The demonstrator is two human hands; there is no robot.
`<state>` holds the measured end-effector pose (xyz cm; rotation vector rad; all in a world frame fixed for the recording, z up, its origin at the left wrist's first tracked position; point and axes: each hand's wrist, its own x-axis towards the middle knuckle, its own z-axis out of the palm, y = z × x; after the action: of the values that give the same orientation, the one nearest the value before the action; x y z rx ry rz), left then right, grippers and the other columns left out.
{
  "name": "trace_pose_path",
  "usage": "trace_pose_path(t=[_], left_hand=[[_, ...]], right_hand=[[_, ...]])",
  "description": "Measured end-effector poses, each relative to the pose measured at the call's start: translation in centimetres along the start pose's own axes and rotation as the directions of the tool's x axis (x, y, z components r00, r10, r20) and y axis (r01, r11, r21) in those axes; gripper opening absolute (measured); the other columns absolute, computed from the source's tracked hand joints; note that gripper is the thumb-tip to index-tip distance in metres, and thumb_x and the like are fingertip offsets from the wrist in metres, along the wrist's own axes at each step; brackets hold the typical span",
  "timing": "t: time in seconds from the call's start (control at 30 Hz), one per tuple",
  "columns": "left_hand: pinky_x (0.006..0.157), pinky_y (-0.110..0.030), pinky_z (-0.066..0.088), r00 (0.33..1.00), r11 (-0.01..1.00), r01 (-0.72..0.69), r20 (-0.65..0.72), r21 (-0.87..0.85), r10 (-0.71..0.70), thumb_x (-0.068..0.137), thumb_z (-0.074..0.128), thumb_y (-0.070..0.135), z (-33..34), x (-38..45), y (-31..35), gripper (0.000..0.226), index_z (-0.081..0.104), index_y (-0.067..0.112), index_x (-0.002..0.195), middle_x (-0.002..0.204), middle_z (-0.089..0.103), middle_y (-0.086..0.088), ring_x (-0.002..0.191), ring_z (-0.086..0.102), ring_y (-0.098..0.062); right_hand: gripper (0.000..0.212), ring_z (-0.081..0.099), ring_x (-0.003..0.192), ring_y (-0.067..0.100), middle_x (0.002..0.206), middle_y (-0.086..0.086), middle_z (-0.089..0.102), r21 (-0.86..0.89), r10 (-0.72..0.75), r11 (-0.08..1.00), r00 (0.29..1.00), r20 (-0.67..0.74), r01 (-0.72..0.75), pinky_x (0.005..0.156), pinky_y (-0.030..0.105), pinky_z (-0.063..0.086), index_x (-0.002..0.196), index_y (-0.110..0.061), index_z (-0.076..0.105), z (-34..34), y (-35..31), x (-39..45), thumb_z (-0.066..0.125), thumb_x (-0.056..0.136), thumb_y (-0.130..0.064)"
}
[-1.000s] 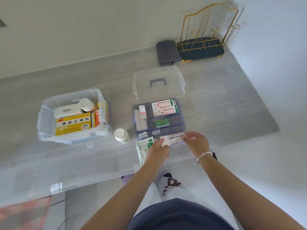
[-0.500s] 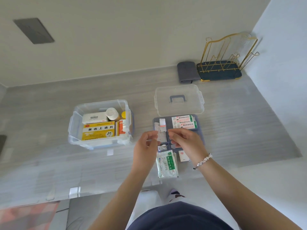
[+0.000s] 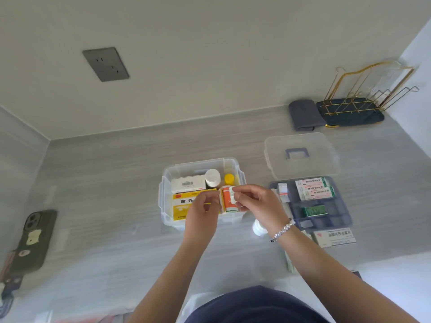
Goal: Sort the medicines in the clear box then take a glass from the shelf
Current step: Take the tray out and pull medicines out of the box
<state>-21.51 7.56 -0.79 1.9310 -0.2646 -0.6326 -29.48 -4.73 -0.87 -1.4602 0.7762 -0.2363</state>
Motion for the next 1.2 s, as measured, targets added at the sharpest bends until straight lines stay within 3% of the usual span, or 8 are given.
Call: trace_pose_path(t=[0.17, 0.37, 0.47, 0.57, 0.7, 0.77, 0.87, 1.2], left_hand=[[0.069, -0.003, 0.038, 0.999, 0.988, 0.004, 0.039, 0.155, -0.01, 0.092, 0.047, 0.013, -3.0, 3.7, -2.2, 0.022, 0.064, 0.018, 0.105, 0.103, 0.064, 0.006, 0.092, 0.056, -0.005], [0.087, -0.029, 0.045, 0.978, 0.946, 0.077, 0.162, 0.314, -0.133, 0.093, 0.045, 0.019, -4.1, 7.2, -3.3, 0.031, 0.059, 0.02, 0.12, 0.124, 0.059, 0.001, 0.113, 0.053, -0.015], [0.079, -0.024, 0.039, 0.971, 0.941, 0.085, 0.183, 0.328, -0.151, 0.093, 0.046, 0.019, -4.1, 8.0, -3.7, 0.031, 0.057, 0.02, 0.121, 0.126, 0.058, -0.001, 0.103, 0.051, -0.011], [0.074, -0.022, 0.039, 0.972, 0.946, 0.079, 0.188, 0.314, -0.143, 0.092, 0.046, 0.018, -4.2, 8.1, -4.1, 0.031, 0.057, 0.021, 0.121, 0.125, 0.059, -0.002, 0.098, 0.049, -0.01], [0.087, -0.03, 0.047, 0.974, 0.952, 0.086, 0.178, 0.295, -0.143, 0.092, 0.047, 0.018, -4.4, 8.0, -4.1, 0.031, 0.057, 0.021, 0.121, 0.127, 0.057, -0.001, 0.112, 0.052, -0.018], [0.093, -0.034, 0.047, 0.973, 0.953, 0.103, 0.171, 0.284, -0.156, 0.092, 0.047, 0.018, -4.5, 8.0, -4.1, 0.031, 0.057, 0.021, 0.121, 0.127, 0.056, -0.001, 0.115, 0.052, -0.019], [0.092, -0.031, 0.046, 0.974, 0.952, 0.092, 0.171, 0.291, -0.147, 0.092, 0.048, 0.018, -4.7, 7.8, -4.1, 0.03, 0.057, 0.02, 0.12, 0.126, 0.056, 0.0, 0.116, 0.051, -0.018], [0.077, -0.018, 0.037, 0.973, 0.955, 0.078, 0.189, 0.287, -0.136, 0.092, 0.049, 0.018, -4.9, 7.6, -4.3, 0.032, 0.054, 0.021, 0.123, 0.13, 0.046, 0.0, 0.105, 0.044, -0.008]], right_hand=[[0.013, 0.07, 0.08, 0.024, 0.085, 0.007, 0.073, -0.117, 0.021, 0.993, 1.0, 0.006, -0.021, 0.079, 0.04, 0.057, 0.087, -0.026, 0.069, 3.2, 0.5, 2.0, 0.066, 0.081, -0.015], [0.026, 0.062, 0.087, 0.006, 0.103, -0.001, 0.072, -0.492, 0.071, 0.868, 0.997, -0.006, -0.065, 0.073, 0.011, 0.045, 0.107, -0.019, 0.068, 5.0, 1.9, 4.4, 0.062, 0.083, -0.026], [0.028, 0.063, 0.096, 0.016, 0.106, 0.004, 0.07, -0.603, 0.152, 0.792, 0.987, 0.045, -0.094, 0.08, 0.021, 0.046, 0.11, -0.014, 0.064, 5.9, 2.1, 5.6, 0.059, 0.086, -0.026], [0.015, 0.061, 0.085, 0.02, 0.089, 0.005, 0.067, -0.698, 0.174, 0.708, 0.984, 0.026, -0.107, 0.066, 0.02, 0.043, 0.095, -0.013, 0.061, 6.6, 2.3, 6.7, 0.058, 0.087, -0.025], [0.017, 0.063, 0.086, 0.025, 0.091, 0.01, 0.068, -0.755, 0.168, 0.643, 0.986, -0.024, -0.128, 0.07, 0.026, 0.044, 0.099, -0.009, 0.061, 7.2, 2.5, 7.7, 0.058, 0.086, -0.02], [0.01, 0.06, 0.077, 0.025, 0.078, 0.005, 0.063, -0.774, 0.173, 0.616, 0.984, -0.048, -0.146, 0.066, 0.028, 0.044, 0.078, -0.015, 0.058, 7.6, 2.6, 8.2, 0.055, 0.087, -0.019], [0.037, 0.051, 0.067, 0.021, 0.073, 0.004, 0.049, -0.8, 0.161, 0.573, 0.982, -0.102, -0.177, 0.061, 0.027, 0.04, 0.055, -0.023, 0.033, 7.8, 2.7, 8.8, 0.052, 0.087, -0.016], [0.013, 0.059, 0.074, 0.019, 0.088, 0.006, 0.069, -0.854, 0.194, 0.485, 0.975, -0.107, -0.19, 0.068, 0.028, 0.05, 0.086, -0.015, 0.062, 8.1, 3.2, 8.9, 0.05, 0.09, -0.017]])
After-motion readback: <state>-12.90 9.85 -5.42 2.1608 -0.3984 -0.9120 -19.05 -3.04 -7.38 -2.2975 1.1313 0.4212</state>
